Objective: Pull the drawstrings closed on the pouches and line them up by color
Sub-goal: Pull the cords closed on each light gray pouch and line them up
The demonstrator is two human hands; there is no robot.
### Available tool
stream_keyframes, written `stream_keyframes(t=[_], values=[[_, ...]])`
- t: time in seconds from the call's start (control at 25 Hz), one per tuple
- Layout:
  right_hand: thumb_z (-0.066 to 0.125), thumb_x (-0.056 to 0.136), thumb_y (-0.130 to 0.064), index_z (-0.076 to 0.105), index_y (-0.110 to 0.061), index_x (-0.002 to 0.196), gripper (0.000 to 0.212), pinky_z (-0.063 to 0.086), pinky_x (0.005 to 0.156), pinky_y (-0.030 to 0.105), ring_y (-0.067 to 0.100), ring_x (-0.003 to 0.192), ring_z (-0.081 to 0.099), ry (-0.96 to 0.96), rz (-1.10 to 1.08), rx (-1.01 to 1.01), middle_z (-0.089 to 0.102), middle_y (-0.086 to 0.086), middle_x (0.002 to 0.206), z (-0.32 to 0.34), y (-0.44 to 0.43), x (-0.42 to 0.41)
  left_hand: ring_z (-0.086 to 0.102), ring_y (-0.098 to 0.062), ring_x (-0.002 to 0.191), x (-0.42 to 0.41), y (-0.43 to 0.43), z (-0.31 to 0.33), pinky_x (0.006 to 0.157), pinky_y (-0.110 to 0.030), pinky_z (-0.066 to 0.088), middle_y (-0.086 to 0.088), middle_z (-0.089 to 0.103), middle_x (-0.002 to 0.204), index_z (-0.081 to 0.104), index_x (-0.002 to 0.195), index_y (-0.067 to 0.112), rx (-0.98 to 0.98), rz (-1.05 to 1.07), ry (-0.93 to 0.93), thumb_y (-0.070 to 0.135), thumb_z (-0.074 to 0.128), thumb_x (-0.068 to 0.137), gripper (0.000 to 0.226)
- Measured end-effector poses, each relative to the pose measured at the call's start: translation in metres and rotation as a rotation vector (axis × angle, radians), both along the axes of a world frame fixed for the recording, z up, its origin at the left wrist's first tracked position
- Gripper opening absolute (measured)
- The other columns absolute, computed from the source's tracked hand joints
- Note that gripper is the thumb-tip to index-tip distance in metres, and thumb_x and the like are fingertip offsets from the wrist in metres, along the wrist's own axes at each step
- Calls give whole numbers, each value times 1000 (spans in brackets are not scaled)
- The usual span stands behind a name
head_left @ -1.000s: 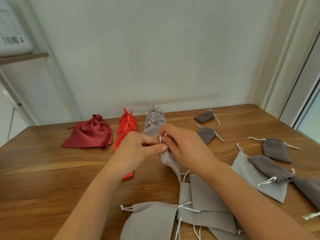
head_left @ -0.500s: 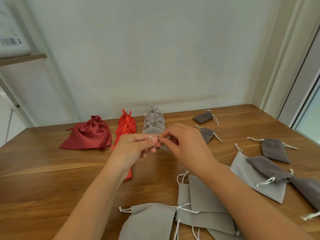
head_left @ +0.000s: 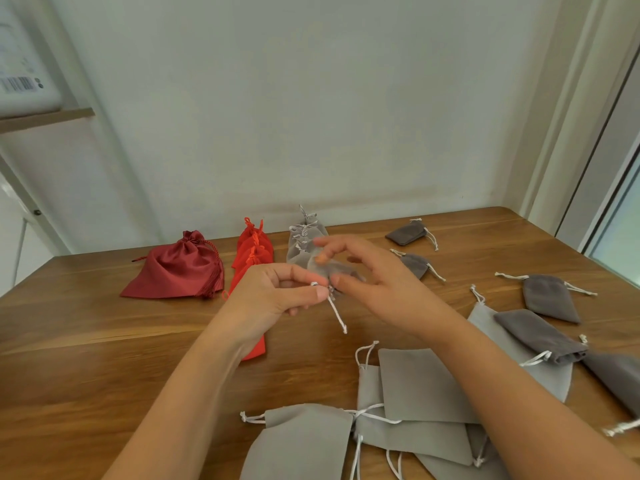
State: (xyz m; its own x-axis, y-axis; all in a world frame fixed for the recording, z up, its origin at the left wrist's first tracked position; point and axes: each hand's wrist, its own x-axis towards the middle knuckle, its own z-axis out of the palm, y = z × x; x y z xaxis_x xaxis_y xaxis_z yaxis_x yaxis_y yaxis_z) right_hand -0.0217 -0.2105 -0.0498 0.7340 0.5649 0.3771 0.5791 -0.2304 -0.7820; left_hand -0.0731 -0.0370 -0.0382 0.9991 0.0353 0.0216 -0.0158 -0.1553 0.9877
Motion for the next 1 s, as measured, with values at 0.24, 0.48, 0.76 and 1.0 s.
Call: stream_keyframes(t=[0.24, 0.48, 0.76, 1.0], values=[[61, 90, -23, 71, -26, 105, 18, 48, 71, 34, 9, 76, 57, 83, 74, -148, 66, -11, 83, -1, -1, 2, 67, -15, 67, -3, 0, 3, 62, -15, 53, -11, 73, 73, 73, 74, 8, 115, -56, -135, -6, 74, 72, 14], [66, 85, -26, 70, -24, 89, 6, 44, 66, 25, 6, 72, 55, 74, 28, -111, 64, -8, 78, 2, -5, 0, 57, -28, 74, 3, -1, -6, 71, -35, 47, -21, 69, 80, 74, 70, 17, 142, -41, -238, 0, 75, 74, 18], [60, 84, -29, 62, -16, 72, 18, 34, 52, 20, 4, 57, 45, -162, -138, -213, 54, -6, 59, 0, 1, -6, 37, -3, 47, 3, -11, -14, 50, -8, 32, 15, 52, 48, 73, 89, 24, 341, 192, -375, 10, 75, 78, 18], [55, 92, -30, 63, -10, 72, 29, 37, 53, 30, 15, 57, 49, -184, -124, -157, 59, 5, 62, -5, 3, -5, 44, -2, 49, 1, -13, -11, 52, -6, 33, 12, 45, 47, 70, 82, 24, 634, 151, -508, 9, 73, 79, 16]])
